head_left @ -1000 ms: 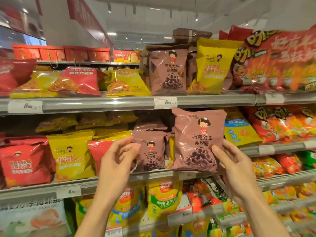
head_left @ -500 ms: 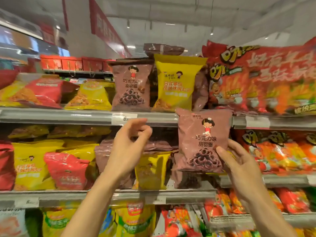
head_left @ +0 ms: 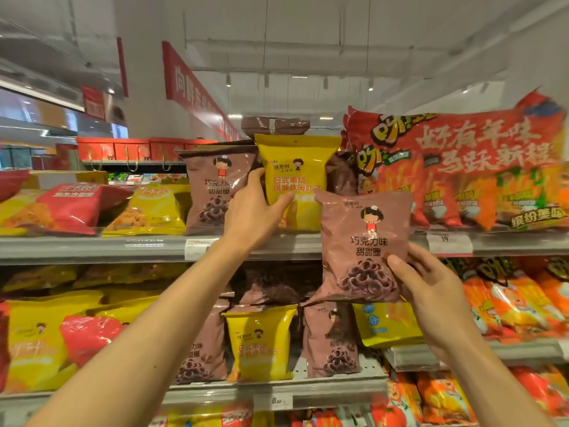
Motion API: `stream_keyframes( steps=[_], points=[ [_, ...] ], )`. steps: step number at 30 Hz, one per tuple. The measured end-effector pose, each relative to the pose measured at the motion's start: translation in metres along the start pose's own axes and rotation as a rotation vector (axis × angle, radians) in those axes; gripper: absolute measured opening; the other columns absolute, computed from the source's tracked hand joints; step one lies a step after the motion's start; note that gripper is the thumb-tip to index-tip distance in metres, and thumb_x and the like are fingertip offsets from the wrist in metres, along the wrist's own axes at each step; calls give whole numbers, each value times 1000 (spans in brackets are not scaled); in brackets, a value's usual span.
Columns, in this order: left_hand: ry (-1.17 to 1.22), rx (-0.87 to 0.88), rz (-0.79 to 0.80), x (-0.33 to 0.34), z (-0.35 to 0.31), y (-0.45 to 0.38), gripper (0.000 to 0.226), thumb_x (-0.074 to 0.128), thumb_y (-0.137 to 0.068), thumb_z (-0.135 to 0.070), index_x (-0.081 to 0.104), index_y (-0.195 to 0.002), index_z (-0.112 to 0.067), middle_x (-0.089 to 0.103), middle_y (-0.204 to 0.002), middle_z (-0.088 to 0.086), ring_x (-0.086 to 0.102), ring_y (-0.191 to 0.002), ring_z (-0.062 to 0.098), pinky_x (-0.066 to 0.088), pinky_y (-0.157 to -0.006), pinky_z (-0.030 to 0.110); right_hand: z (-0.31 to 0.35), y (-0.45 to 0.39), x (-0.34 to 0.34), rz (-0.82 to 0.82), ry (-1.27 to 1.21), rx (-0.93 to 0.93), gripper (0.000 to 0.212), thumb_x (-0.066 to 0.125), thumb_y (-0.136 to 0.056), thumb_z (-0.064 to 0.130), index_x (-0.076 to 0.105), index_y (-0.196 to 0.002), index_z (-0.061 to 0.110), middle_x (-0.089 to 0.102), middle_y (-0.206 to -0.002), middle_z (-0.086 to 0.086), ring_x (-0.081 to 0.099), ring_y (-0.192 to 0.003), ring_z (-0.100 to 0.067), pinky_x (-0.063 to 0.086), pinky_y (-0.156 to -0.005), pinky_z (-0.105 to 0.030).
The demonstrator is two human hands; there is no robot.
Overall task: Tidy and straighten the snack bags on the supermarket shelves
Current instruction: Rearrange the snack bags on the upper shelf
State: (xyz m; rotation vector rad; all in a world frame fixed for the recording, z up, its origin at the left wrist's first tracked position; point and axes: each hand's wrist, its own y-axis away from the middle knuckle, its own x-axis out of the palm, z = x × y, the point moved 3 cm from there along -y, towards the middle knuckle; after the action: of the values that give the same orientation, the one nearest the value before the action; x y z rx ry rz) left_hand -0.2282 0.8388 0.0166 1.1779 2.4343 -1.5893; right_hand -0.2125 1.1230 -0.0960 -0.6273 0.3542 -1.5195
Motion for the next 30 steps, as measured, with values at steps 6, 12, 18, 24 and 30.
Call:
stream_keyframes(
  steps=[6,12,18,24,30],
  points=[
    [120,-12,-76,4,0,-6,70,73,-91,-46,44,-149,-19,68,-104,-12,68,-84,4,59,-86,46,-1,-3,4,-3,-38,8,35,75,-77,38,73,-111,38,77,-114,9,73,-107,-11,59,-83,-21],
    [326,-51,-180,-8,-3,-3,56,73,-93,-40,55,-142,-20,70,-104,-13,68,-81,3,61,-80,42,5,-7,3,-26,-63,6,28,74,-78,34,76,-98,54,77,-110,17,73,-105,-5,57,-79,-15],
    [303,-32,-230,-47,2,2,53,75,-89,-45,62,-136,-25,70,-95,-18,66,-77,-3,55,-64,16,15,-20,14,-53,-81,-21,25,74,-86,25,77,-94,49,78,-104,20,73,-102,-3,58,-78,-15],
    [232,-21,-236,-90,19,20,47,75,-90,-42,65,-133,-24,71,-97,-17,66,-81,3,50,-65,11,26,-50,51,-38,-40,-62,30,68,-98,16,68,-125,27,77,-112,9,73,-103,-4,58,-79,-16],
    [185,-55,-269,-118,43,32,48,75,-91,-40,64,-135,-23,68,-90,-12,64,-72,-3,53,-58,16,44,-86,101,-44,51,-110,46,67,-99,21,55,-143,18,67,-130,2,66,-115,-5,57,-96,-25]
  ],
)
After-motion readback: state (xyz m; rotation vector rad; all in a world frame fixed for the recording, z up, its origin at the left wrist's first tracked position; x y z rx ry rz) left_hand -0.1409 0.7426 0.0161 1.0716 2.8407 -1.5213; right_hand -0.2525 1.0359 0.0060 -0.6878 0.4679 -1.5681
